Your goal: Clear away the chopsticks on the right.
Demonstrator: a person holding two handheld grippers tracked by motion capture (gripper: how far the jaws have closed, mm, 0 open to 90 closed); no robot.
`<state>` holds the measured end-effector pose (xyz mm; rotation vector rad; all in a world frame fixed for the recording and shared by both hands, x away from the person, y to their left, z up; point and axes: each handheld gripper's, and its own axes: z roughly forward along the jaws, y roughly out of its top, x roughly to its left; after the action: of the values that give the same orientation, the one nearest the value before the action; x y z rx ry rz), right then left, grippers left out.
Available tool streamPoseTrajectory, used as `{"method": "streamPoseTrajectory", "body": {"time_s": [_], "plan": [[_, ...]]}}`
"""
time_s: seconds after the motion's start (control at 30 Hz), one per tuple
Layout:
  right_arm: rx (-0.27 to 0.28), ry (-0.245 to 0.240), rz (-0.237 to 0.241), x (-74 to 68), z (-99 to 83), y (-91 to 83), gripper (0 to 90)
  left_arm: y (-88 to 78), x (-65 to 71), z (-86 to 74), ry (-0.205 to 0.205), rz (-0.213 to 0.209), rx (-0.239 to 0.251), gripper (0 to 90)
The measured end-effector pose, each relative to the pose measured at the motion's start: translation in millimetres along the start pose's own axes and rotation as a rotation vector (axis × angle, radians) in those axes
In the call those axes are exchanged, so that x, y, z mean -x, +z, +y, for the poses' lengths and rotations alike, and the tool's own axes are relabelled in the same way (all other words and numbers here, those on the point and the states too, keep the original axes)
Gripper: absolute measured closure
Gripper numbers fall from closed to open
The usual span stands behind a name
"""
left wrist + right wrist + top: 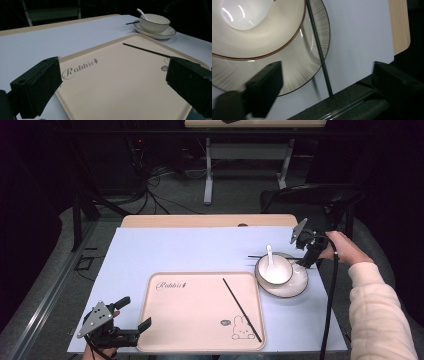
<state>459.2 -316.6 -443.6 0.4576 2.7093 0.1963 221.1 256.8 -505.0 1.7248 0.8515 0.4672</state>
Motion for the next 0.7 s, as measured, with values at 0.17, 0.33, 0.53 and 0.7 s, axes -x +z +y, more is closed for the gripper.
{"method": "streamPoseTrajectory", "body": {"time_s": [0.17,0.33,0.53,0.7], "plan": [[-0.040,0.007,-0.003,2.1,3.2,18.0,32.0,-0.4,0.1,-0.2,-0.002,-0.001,0.000,0.0],[-0.100,-0.042,-0.008,-1.7,7.4,35.3,42.2,-0.7,-0.1,-0.3,-0.001,-0.002,-0.001,0.1],[-0.095,-0.044,-0.009,-4.2,8.1,51.0,59.0,-0.5,-0.1,-0.3,-0.002,-0.001,-0.003,0.1],[-0.090,-0.048,0.018,-4.1,8.6,56.7,63.7,-0.4,-0.6,-0.4,-0.003,-0.002,-0.005,0.1]]}}
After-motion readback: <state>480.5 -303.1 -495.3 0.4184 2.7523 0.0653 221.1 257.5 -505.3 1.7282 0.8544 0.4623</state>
